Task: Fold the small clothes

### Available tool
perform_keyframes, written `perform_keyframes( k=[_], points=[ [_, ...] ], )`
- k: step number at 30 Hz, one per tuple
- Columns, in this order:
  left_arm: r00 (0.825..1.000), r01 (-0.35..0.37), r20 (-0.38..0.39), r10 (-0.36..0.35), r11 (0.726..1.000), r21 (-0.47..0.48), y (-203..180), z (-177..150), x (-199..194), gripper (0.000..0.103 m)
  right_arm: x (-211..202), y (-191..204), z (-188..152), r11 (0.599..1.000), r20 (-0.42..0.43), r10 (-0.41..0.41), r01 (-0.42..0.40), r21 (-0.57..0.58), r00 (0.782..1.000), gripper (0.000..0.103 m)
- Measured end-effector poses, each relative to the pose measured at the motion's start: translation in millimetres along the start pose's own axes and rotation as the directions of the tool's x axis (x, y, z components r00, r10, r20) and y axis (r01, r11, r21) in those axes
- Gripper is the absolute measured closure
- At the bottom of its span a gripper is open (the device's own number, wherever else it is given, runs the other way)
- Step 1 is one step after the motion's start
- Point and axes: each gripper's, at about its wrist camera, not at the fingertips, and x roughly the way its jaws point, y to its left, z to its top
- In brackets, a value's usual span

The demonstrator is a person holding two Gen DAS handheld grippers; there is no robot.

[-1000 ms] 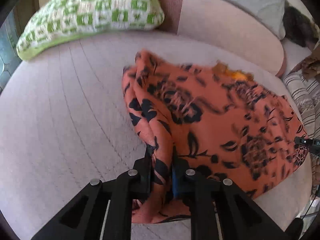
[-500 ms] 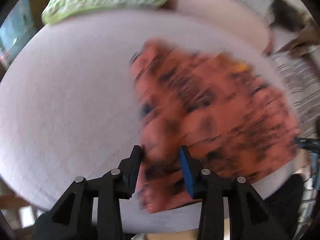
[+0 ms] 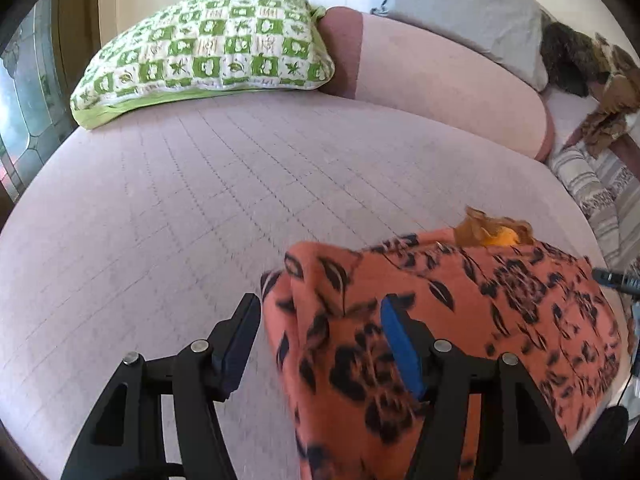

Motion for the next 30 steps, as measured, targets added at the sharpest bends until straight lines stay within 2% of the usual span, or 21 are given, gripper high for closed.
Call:
perform_keyframes(
  k=[1,2,3,4,6,9,11,13,14,16,17,18,19,20,22,24,27,29,30],
  points=[
    [1.000,0.011,-0.020,-0.011,1.000,-0.003,1.7,2.7,7.3,0.041,3.1,-9.3,-7.3,1.000,-0.040,-0.010,0.009,-0.023,0.999,0.056],
    [0.999,0.011,-0.044,-0.011,1.000,-0.007,3.0,4.6,15.3,0.058,7.3,-6.0,-7.8,0.999,-0.055,-0.026,0.024,-0.036,0.998,0.074],
    [0.998,0.007,-0.064,-0.007,1.000,0.002,3.6,7.3,23.1,0.088,7.3,-3.4,-8.2,0.998,-0.057,-0.034,0.031,-0.047,0.998,0.081],
    [0.997,0.005,-0.075,-0.004,1.000,0.015,2.2,7.3,24.3,0.096,2.9,-2.2,-8.2,0.998,-0.054,-0.032,0.029,-0.052,0.998,0.086],
    [0.999,0.015,-0.034,-0.015,1.000,0.016,2.0,11.2,16.6,0.097,-16.0,0.9,-5.2,0.998,-0.005,-0.035,0.034,-0.057,0.999,0.095],
    [0.997,-0.001,0.076,-0.001,0.999,0.032,0.6,13.3,-6.8,0.097,-46.2,0.4,2.2,0.999,0.095,-0.039,0.042,-0.027,0.995,0.095],
    [0.999,-0.031,0.042,0.029,0.999,0.044,3.6,10.4,9.8,0.096,-39.5,-2.0,2.2,0.996,0.084,-0.079,0.082,-0.035,0.993,0.095],
    [0.997,-0.070,-0.025,0.072,0.996,0.046,9.7,3.6,36.4,0.093,-12.5,-16.7,-6.1,0.997,0.024,-0.079,0.079,-0.023,0.997,0.094],
    [0.998,-0.061,-0.010,0.062,0.998,0.033,11.3,3.9,34.5,0.090,-2.9,-25.9,-11.5,0.995,0.000,-0.099,0.099,0.010,0.995,0.094],
    [0.997,-0.057,0.054,0.057,0.998,0.014,12.5,7.8,9.7,0.087,-15.5,-35.1,-17.0,0.993,0.050,-0.059,0.054,0.103,0.997,0.086],
    [0.995,-0.057,0.084,0.056,0.998,0.012,13.6,8.2,-4.5,0.080,-28.0,-34.2,-19.6,0.993,0.087,-0.055,0.045,0.110,0.995,0.069],
    [0.994,-0.057,0.097,0.056,0.998,0.015,15.5,7.2,-13.9,0.073,-36.6,-32.3,-21.7,0.993,0.103,-0.065,0.054,0.101,0.993,0.041],
    [0.992,-0.050,0.116,0.048,0.999,0.012,17.8,5.6,-27.8,0.070,-49.3,-29.8,-25.6,0.993,0.121,-0.078,0.066,0.102,0.990,0.031],
    [0.991,-0.038,0.128,0.037,0.999,0.009,20.7,2.8,-39.4,0.067,-59.7,-28.0,-31.1,0.993,0.135,-0.070,0.056,0.101,0.988,0.030],
    [0.991,-0.009,0.136,0.007,1.000,0.015,23.1,-8.7,-64.8,0.063,-79.5,-23.9,-45.7,0.996,0.135,-0.034,0.022,0.091,0.990,0.030],
    [0.992,0.009,0.123,-0.011,1.000,0.015,22.9,-31.7,-86.3,0.050,-86.6,-20.0,-65.6,0.994,0.113,0.004,-0.016,0.105,0.994,0.030],
    [0.996,0.043,0.079,-0.045,0.999,0.023,23.0,-64.6,-96.6,0.049,-82.7,-18.3,-94.6,0.994,0.030,0.037,-0.040,0.106,0.999,0.030],
    [0.998,0.053,0.044,-0.055,0.998,0.036,17.6,-82.4,-94.8,0.049,-72.7,-19.1,-107.2,0.991,-0.002,0.052,-0.052,0.123,0.999,0.034],
    [0.999,0.045,0.024,-0.046,0.998,0.037,15.3,-92.1,-93.6,0.049,-69.8,-20.0,-112.6,0.988,-0.008,0.068,-0.066,0.141,0.998,0.055]
  ],
)
